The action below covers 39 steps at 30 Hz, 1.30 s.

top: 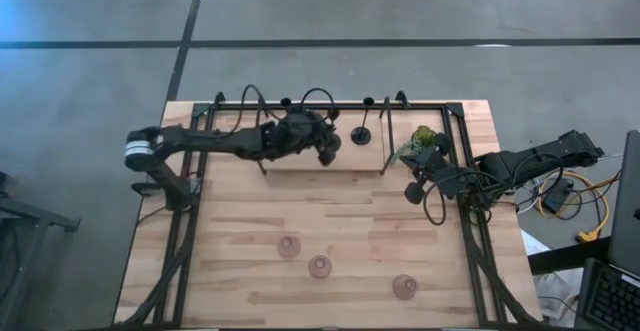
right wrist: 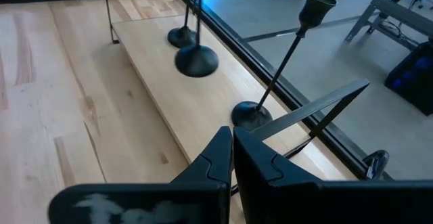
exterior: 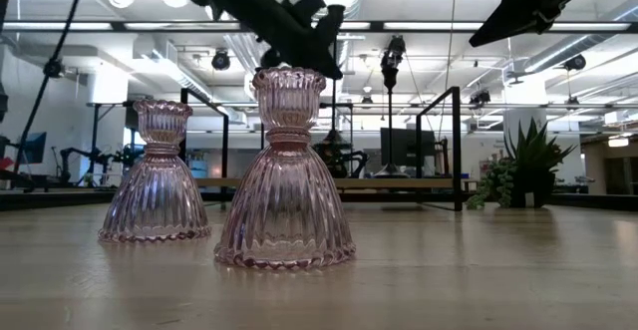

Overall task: Pick & Place candle stick holders
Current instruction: Put the black candle holder on the shelf

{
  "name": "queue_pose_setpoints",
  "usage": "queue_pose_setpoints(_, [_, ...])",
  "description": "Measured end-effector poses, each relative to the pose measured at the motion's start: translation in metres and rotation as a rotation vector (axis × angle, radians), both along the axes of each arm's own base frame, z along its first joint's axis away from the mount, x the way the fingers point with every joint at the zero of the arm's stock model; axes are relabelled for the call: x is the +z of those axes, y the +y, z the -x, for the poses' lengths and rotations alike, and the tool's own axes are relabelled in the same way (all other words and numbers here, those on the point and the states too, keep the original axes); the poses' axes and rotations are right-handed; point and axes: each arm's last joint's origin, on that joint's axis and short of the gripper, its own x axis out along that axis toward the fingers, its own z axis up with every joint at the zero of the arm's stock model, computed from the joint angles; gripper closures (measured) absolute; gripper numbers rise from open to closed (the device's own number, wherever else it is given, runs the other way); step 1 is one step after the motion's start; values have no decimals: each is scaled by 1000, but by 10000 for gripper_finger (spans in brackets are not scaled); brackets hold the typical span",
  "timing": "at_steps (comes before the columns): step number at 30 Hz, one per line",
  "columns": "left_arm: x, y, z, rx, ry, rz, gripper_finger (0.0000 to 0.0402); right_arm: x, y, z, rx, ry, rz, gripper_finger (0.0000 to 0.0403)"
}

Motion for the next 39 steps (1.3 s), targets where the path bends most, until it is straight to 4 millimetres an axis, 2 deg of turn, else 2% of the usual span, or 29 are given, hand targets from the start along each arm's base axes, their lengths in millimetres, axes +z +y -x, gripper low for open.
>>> queue_pose_setpoints(5, [-13, 16, -5, 59, -2, 26, 384, 0, 0, 0, 0, 0, 0, 394])
queue_pose_setpoints(15, [-17, 24, -5, 158, -19, 41, 384, 0, 0, 0, 1, 1, 2, 394])
queue_pose_setpoints(27, [-27, 25, -8, 177, -2, 70, 384, 0, 0, 0, 1, -1, 2, 394])
queue_pose_setpoints(35, [-26, 22, -9, 145, -22, 103, 384, 0, 0, 0, 0, -1, 2, 394])
queue_pose_setpoints(39, [-18, 15, -13, 122, -32, 102, 384, 0, 0, 0, 0, -1, 2, 394])
